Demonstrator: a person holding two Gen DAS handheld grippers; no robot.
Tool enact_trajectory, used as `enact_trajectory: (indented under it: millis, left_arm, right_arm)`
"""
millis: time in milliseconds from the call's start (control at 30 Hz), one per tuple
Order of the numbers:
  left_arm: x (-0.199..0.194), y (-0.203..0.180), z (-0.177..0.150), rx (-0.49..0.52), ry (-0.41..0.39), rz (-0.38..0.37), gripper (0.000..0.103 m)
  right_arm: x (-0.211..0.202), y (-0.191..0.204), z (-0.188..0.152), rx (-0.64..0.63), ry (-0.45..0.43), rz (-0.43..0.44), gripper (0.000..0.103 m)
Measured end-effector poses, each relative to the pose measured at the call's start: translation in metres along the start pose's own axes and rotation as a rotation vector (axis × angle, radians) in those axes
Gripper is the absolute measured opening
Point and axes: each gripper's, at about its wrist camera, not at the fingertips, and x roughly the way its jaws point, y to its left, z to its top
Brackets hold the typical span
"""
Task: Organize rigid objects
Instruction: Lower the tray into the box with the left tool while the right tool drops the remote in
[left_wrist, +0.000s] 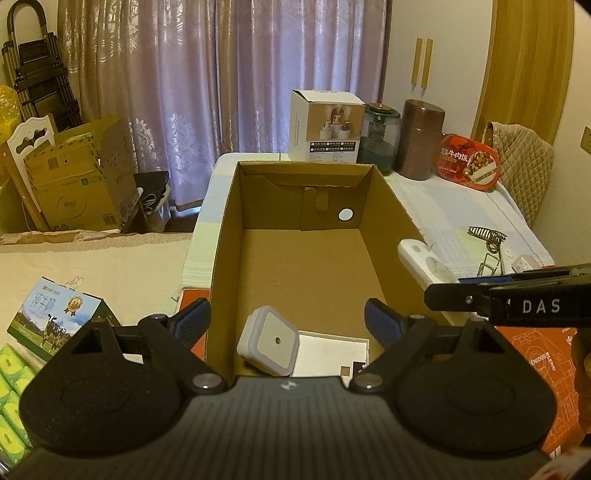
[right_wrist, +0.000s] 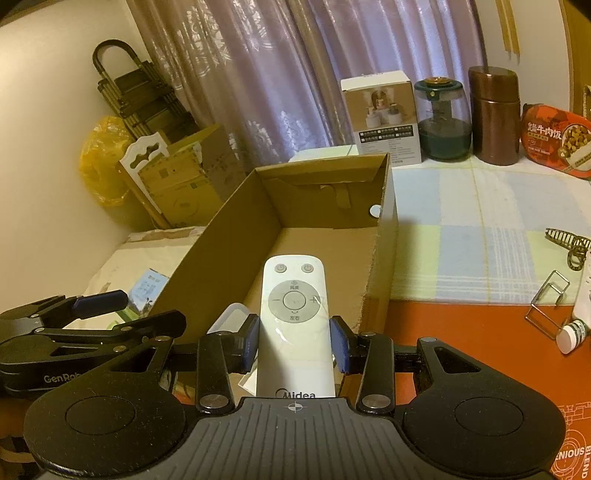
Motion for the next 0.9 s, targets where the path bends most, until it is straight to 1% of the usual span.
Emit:
enact_trajectory:
  millis: [500,733,833,867,900]
  left_arm:
    - [0.0008,0.0002,-0.0009,0.000,-0.001,-0.001,0.088]
    - [0.0030,0.0016,-0.0022,-0.008,-0.004,0.002,0.088]
    - [0.0029,0.0022,-0.0024,-0.010,-0.005,0.003,0.088]
    - [0.0029,0.0024,-0.0026,-0.012,-0.006,0.004,0.088]
    - [0.0026,0.0026,-0.0027,-0.015,-0.007,0.004,0.088]
  right_arm:
    - [0.0004,0.0005,0.0009,0.009,0.002,0.006,0.037]
    - [0.0019,0.0008,0.0021,0.022,-0.012,0.018,0.037]
    - [0.0027,-0.0014,0.0032,0.053,-0.029,0.031,0.038]
    - [0.0022,-0.0026,0.0040,0.063,-0.035,0.038,0.039]
    - [0.0013,-0.0030,0.0047,0.071,-0.040,0.041,0.046]
